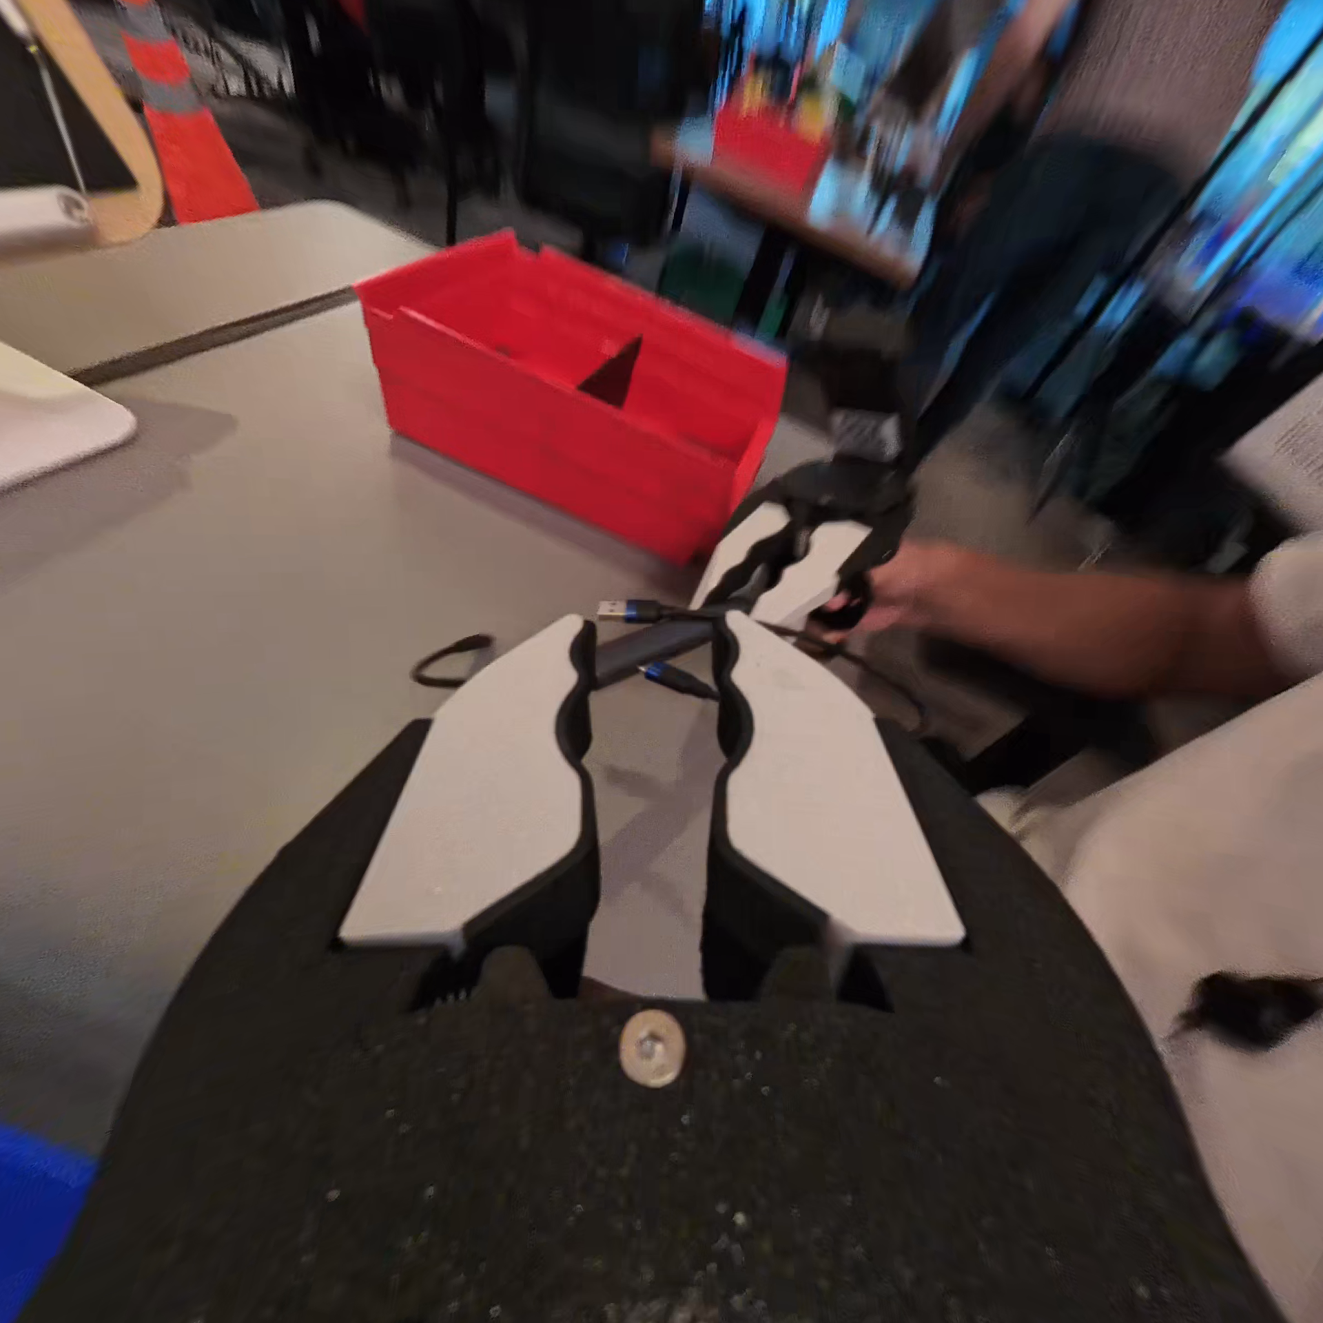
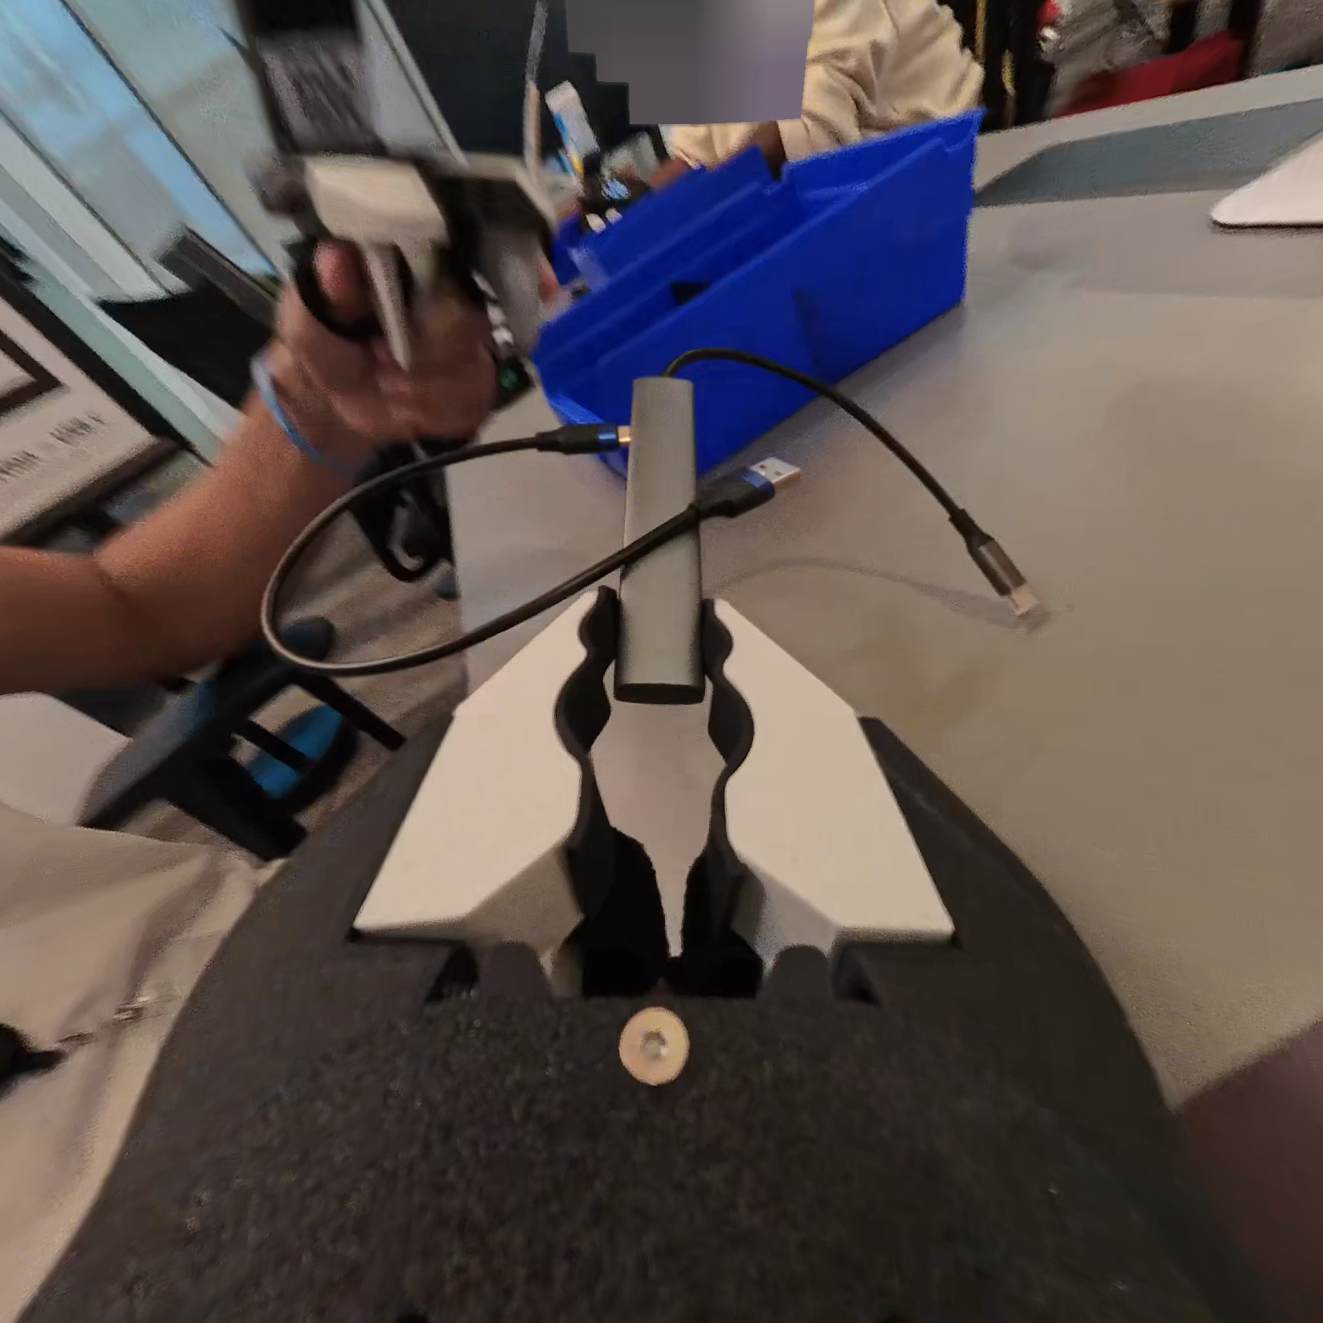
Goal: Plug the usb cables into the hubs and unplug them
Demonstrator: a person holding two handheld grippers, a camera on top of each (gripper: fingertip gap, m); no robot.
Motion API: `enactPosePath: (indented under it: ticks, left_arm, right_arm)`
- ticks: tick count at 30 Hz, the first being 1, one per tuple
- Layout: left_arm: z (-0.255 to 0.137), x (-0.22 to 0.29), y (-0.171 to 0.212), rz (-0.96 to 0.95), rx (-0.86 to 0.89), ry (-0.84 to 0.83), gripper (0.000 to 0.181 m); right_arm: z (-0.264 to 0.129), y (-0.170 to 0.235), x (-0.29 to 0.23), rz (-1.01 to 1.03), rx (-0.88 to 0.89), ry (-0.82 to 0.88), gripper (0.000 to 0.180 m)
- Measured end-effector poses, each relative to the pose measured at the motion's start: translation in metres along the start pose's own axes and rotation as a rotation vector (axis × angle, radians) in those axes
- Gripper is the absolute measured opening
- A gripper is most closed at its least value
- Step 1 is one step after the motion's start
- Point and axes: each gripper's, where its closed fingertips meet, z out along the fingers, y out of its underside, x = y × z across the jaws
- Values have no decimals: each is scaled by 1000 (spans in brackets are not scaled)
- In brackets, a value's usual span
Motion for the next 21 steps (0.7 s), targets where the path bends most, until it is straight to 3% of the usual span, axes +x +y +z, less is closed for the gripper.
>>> enactPosePath:
  ticks: [4, 7, 13, 21]
  left_arm:
    - [-1, -3, 27, -211, 144, 46, 33]
    - [5, 3, 22, -281, 227, 120, 47]
    - [27, 13, 31, -302, 225, 145, 48]
    - [26, 23, 28, -308, 258, 228, 46]
  right_arm:
    - [0, -12, -23, 64, 82, -138, 21]
    - [3, -16, -28, 112, 113, -198, 21]
    - [6, -15, -38, 147, 118, -292, 21]
    - [4, -9, -41, 167, 94, -338, 21]
